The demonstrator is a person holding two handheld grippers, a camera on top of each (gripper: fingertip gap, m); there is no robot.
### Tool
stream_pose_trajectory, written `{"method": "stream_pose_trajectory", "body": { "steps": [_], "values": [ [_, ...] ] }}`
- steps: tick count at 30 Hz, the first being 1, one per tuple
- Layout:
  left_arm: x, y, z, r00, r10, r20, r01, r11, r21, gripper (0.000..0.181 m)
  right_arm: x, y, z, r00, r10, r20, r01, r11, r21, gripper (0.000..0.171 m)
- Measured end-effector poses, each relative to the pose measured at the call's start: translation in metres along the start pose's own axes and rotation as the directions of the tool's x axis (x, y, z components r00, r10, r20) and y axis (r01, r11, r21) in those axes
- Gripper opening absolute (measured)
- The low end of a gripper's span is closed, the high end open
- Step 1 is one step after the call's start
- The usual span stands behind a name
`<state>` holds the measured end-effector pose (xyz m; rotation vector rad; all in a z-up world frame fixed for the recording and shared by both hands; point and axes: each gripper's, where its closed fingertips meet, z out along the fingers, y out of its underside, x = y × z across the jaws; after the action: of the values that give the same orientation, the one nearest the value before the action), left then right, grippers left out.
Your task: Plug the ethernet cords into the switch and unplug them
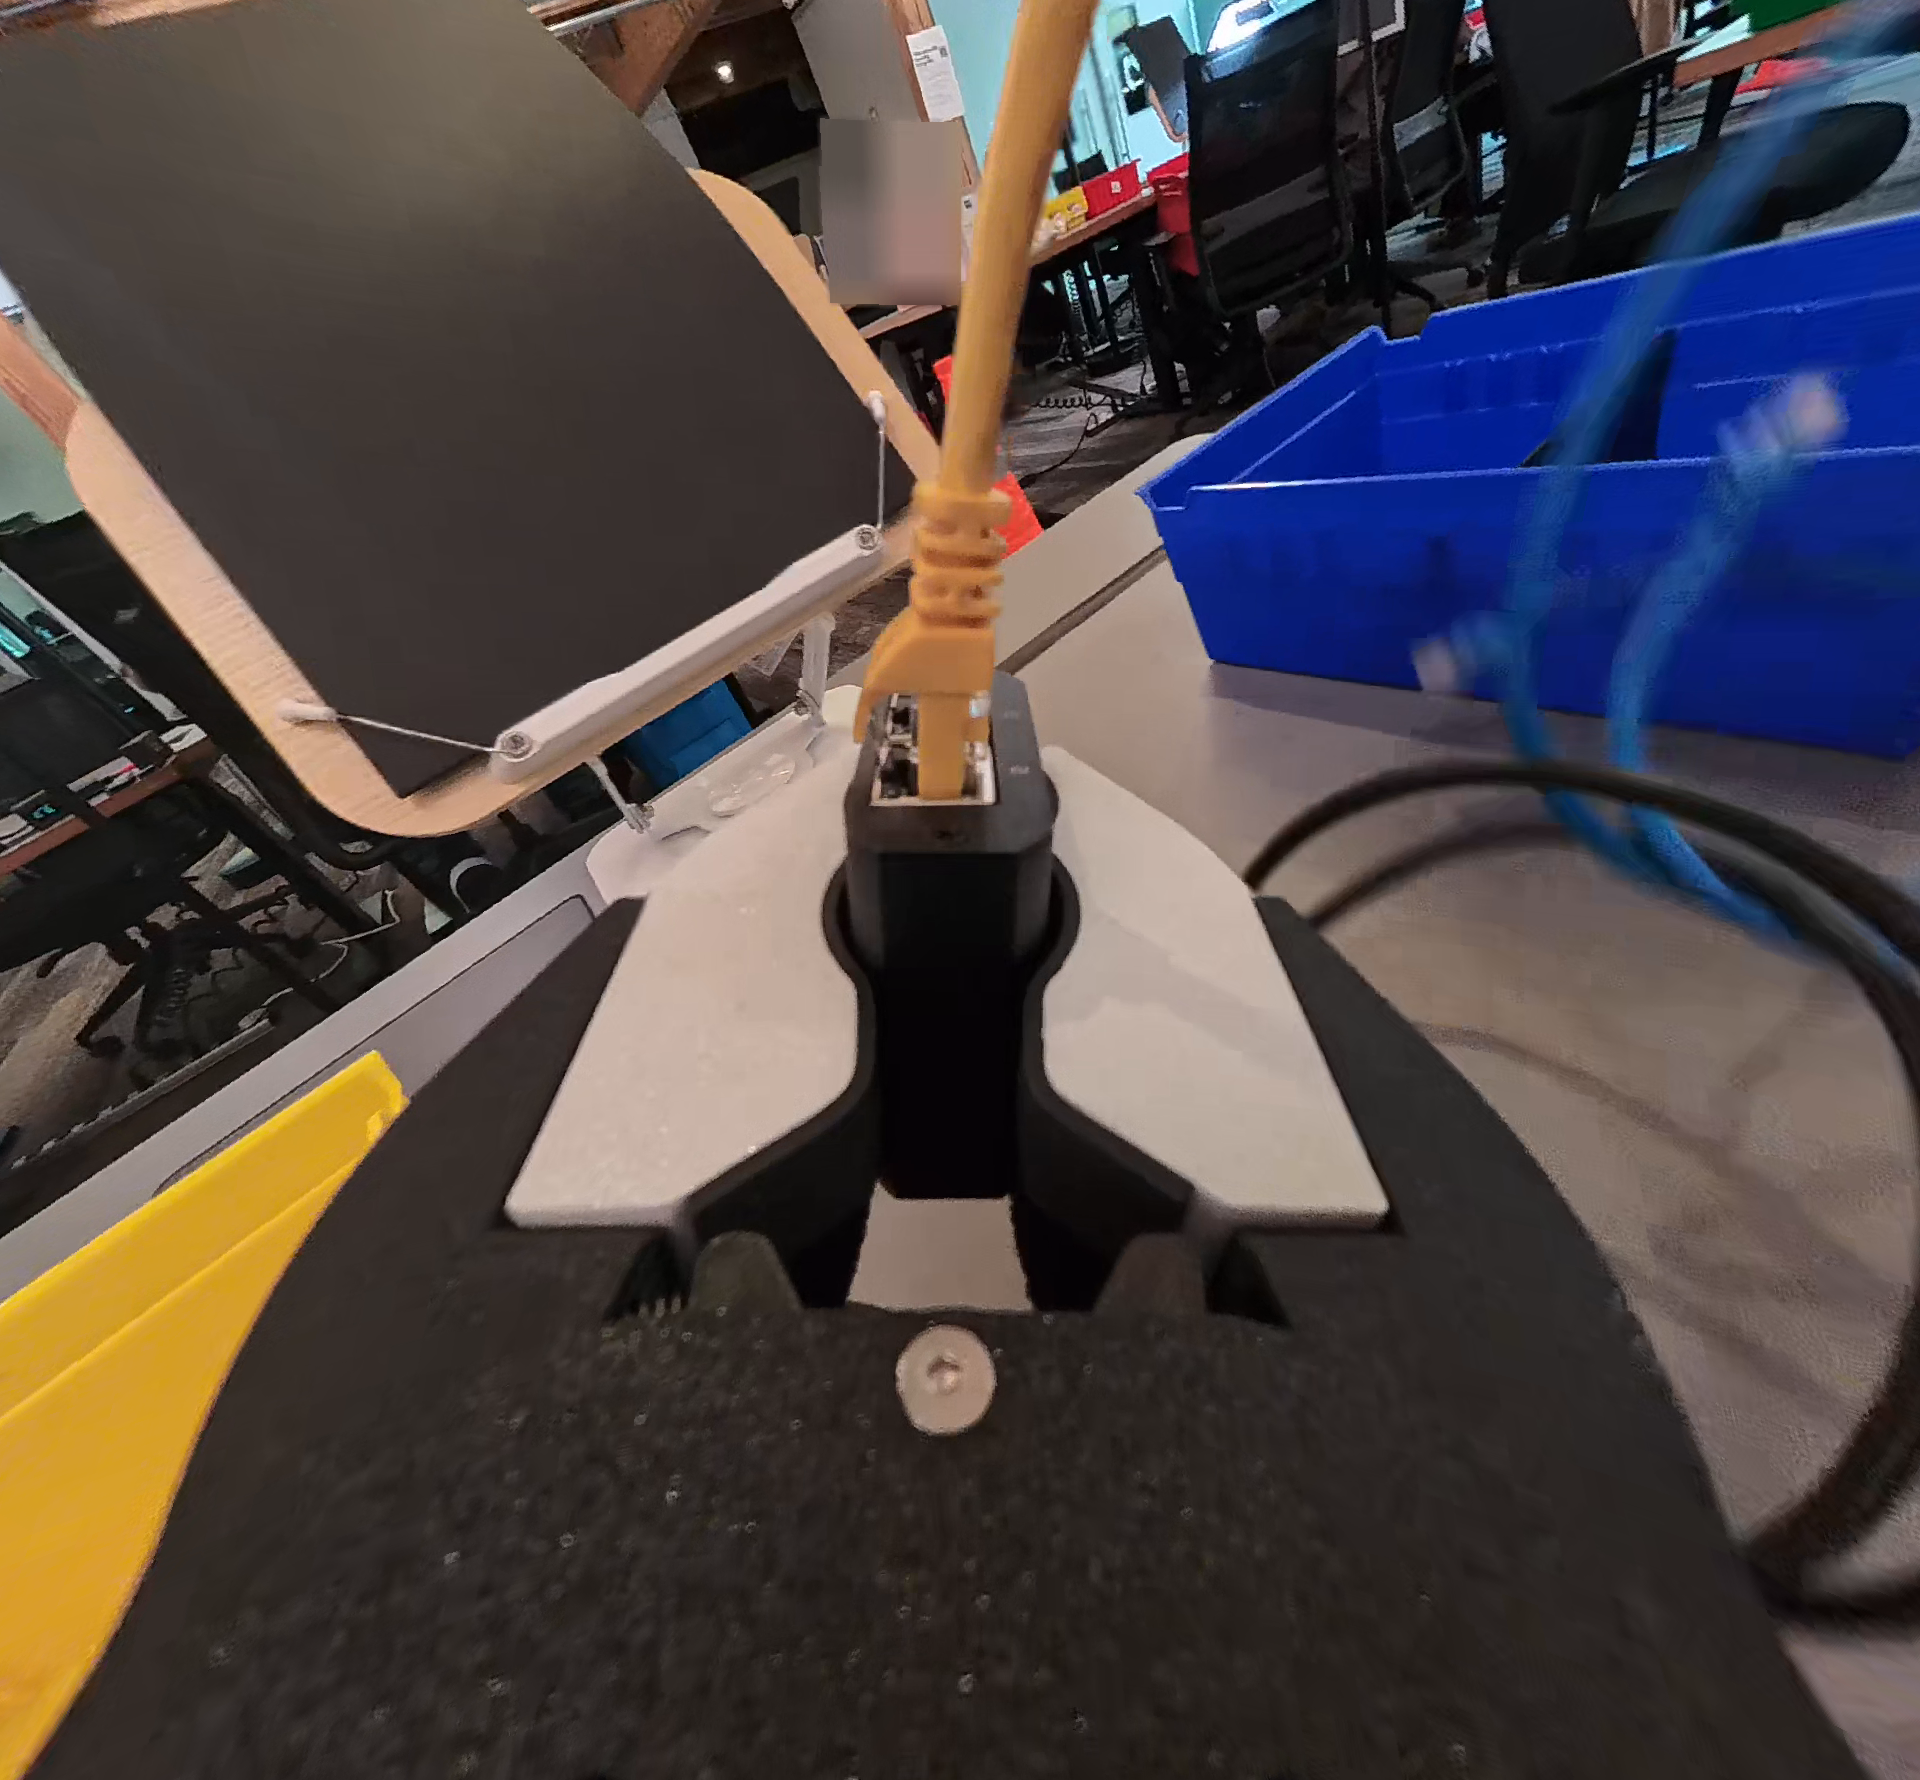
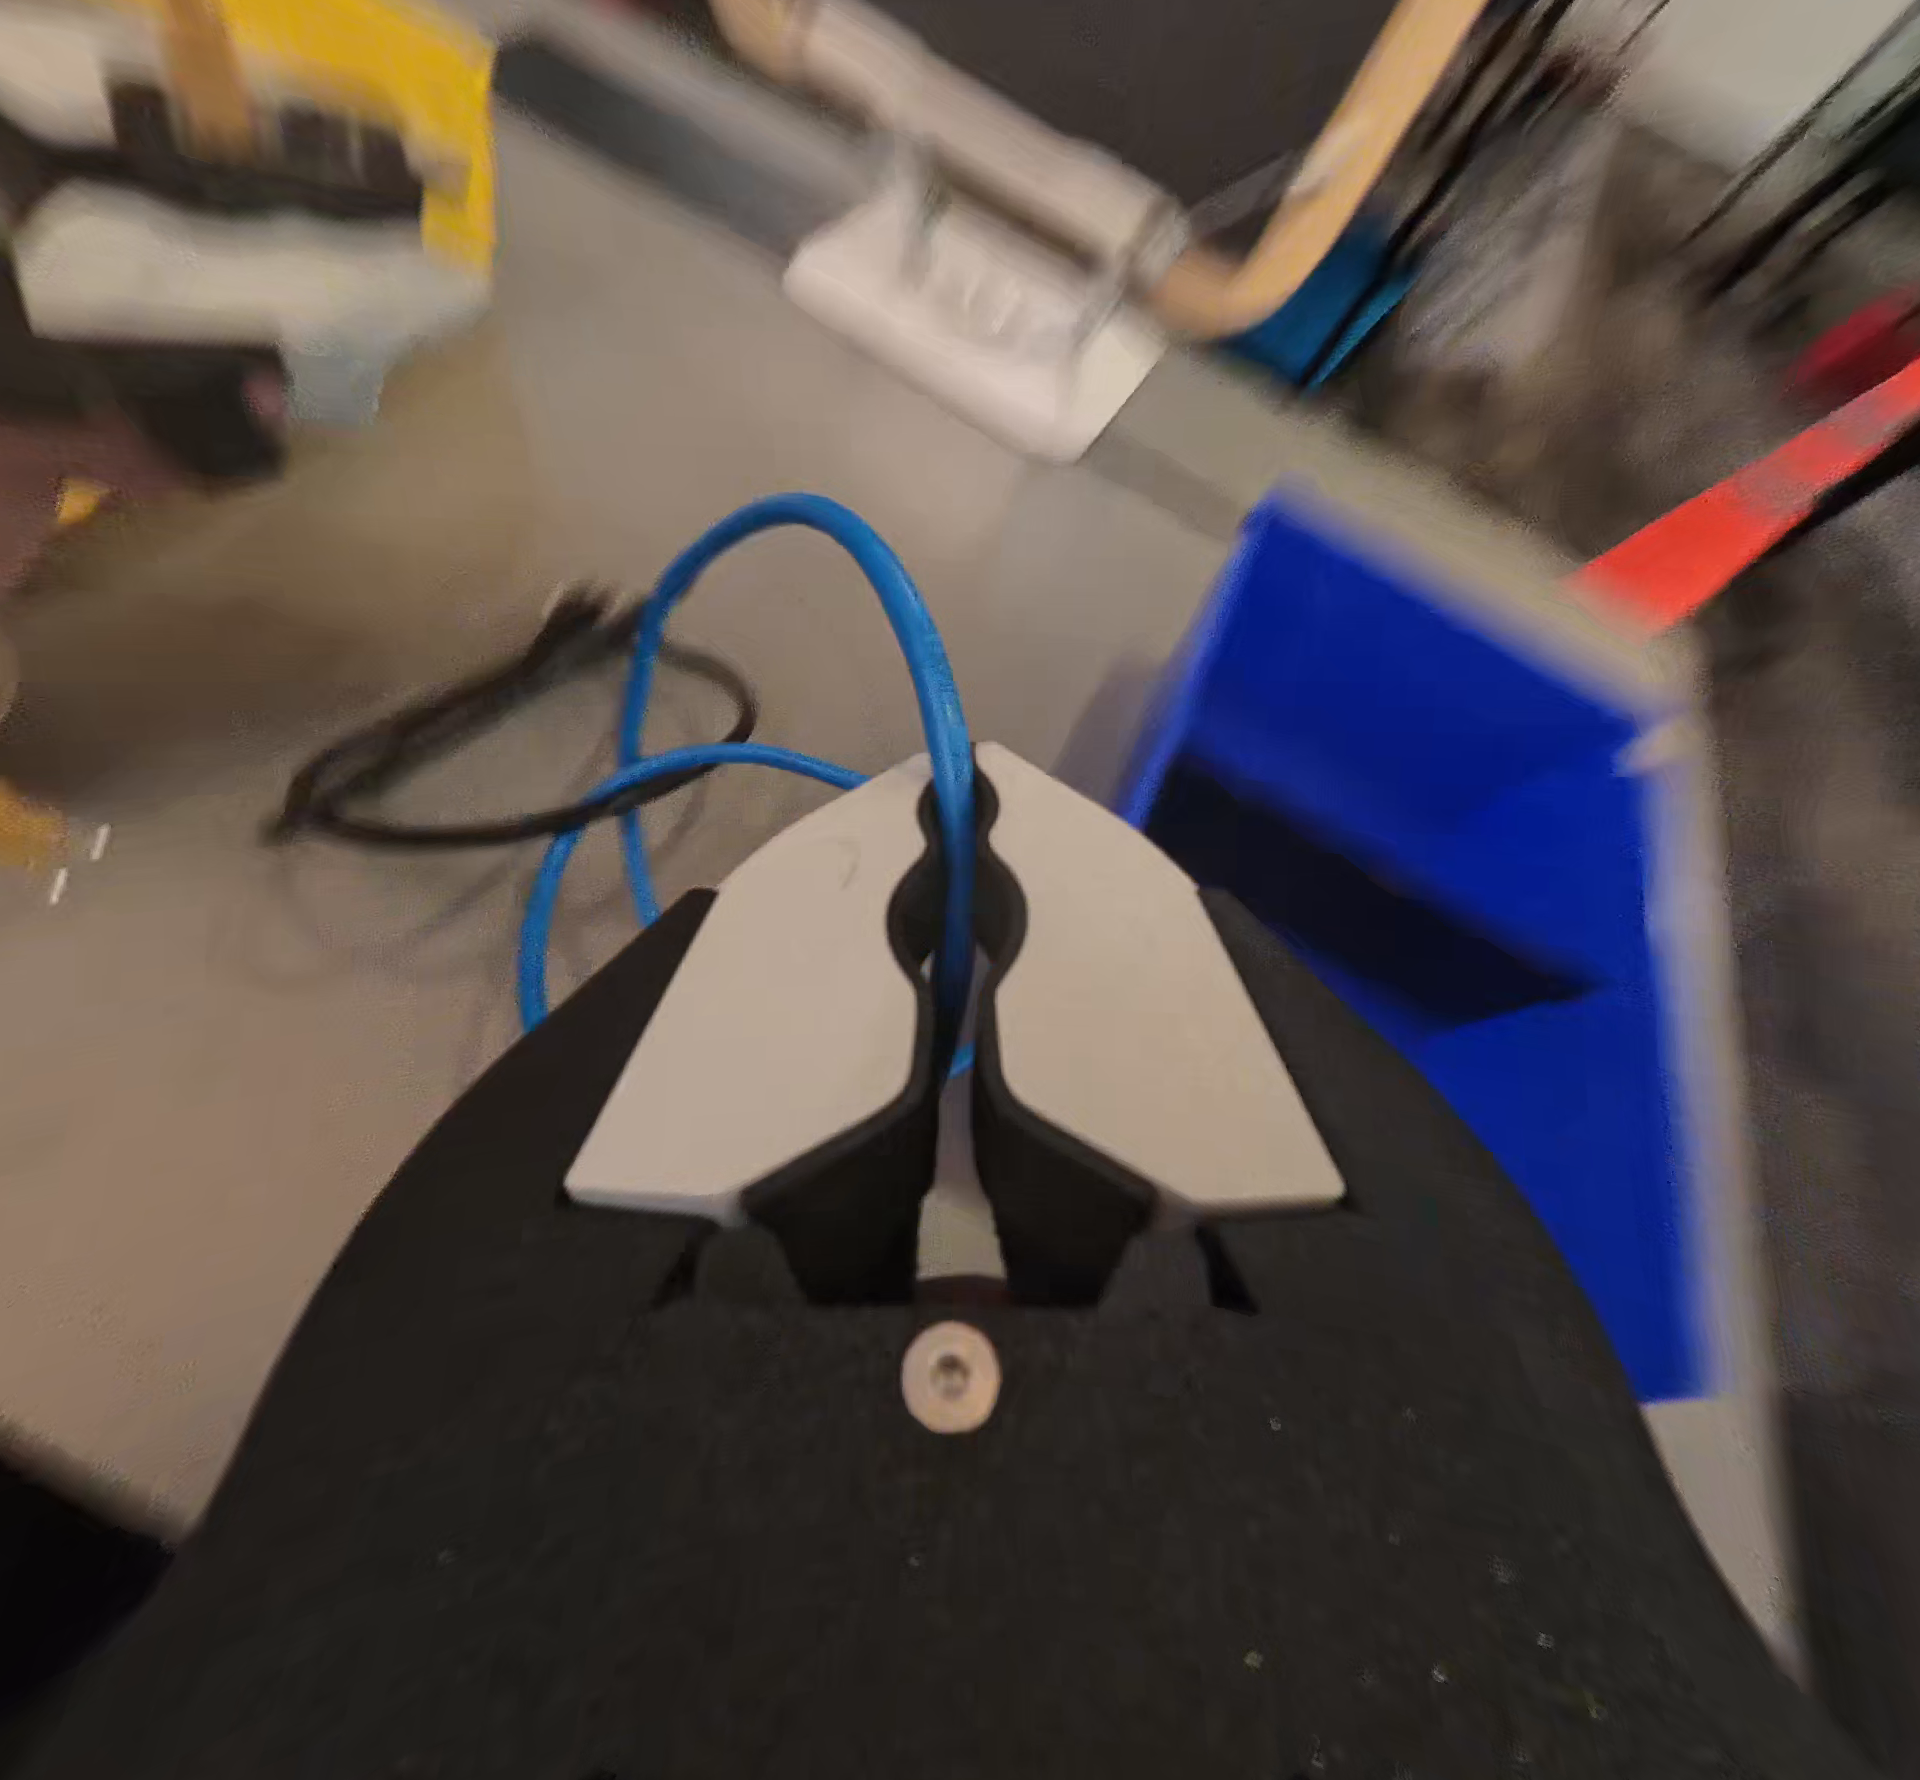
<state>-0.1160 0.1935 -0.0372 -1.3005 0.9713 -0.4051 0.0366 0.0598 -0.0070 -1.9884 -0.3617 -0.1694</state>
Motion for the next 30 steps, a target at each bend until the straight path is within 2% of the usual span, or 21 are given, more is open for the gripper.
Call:
{"method": "stream_pose_trajectory", "body": {
  "steps": [2,4,6,9,11,13,16,20,23,26,28,30],
  "values": [
    [-0.003,0.000,-0.001,1.000,-0.015,0.009,0.015,1.000,0.001,0.025,0.013,-0.061,-0.025,0.981,-0.129,-0.144,0.149,0.979,0.136,0.000],
    [-0.008,0.001,-0.002,0.999,-0.034,0.024,0.034,0.999,0.004,0.025,-0.002,-0.089,-0.034,0.953,-0.239,-0.185,0.270,0.947,0.172,0.000],
    [-0.015,0.001,-0.003,0.997,-0.058,0.044,0.058,0.998,0.003,0.025,-0.027,-0.074,-0.021,0.897,-0.392,-0.203,0.416,0.906,0.086,0.000],
    [-0.024,0.002,-0.006,0.993,-0.106,0.057,0.105,0.994,0.005,0.025,-0.062,0.006,0.015,0.855,-0.503,-0.129,0.496,0.864,-0.084,0.000],
    [-0.024,0.001,-0.007,0.991,-0.126,0.037,0.126,0.992,0.009,0.025,-0.091,0.066,0.031,0.895,-0.445,0.011,0.442,0.884,-0.155,0.000],
    [-0.021,0.002,-0.005,0.992,-0.122,0.030,0.122,0.993,0.000,0.025,-0.118,0.109,0.033,0.909,-0.398,0.126,0.416,0.885,-0.208,0.000],
    [-0.014,0.003,-0.003,0.995,-0.098,0.014,0.098,0.995,-0.012,0.025,-0.145,0.148,0.028,0.908,-0.353,0.226,0.407,0.872,-0.271,0.006],
    [-0.008,0.004,0.000,0.997,-0.071,0.000,0.071,0.997,-0.024,0.025,-0.160,0.146,0.011,0.915,-0.157,0.373,0.256,0.938,-0.235,0.022],
    [-0.007,0.006,0.000,0.998,-0.070,-0.003,0.070,0.997,-0.031,0.025,-0.164,0.122,-0.005,0.860,-0.027,0.509,0.125,0.979,-0.161,0.029],
    [-0.008,0.007,0.001,0.996,-0.084,-0.007,0.084,0.996,-0.032,0.025,-0.159,0.101,-0.009,0.806,-0.068,0.588,0.148,0.985,-0.089,0.029],
    [-0.007,0.007,0.001,0.996,-0.088,-0.015,0.087,0.996,-0.029,0.025,-0.156,0.097,0.003,0.785,-0.141,0.604,0.227,0.972,-0.068,0.029],
    [-0.004,0.007,0.002,0.997,-0.078,-0.021,0.077,0.997,-0.032,0.025,-0.163,0.102,0.018,0.753,-0.122,0.646,0.239,0.966,-0.096,0.029]
  ]
}}
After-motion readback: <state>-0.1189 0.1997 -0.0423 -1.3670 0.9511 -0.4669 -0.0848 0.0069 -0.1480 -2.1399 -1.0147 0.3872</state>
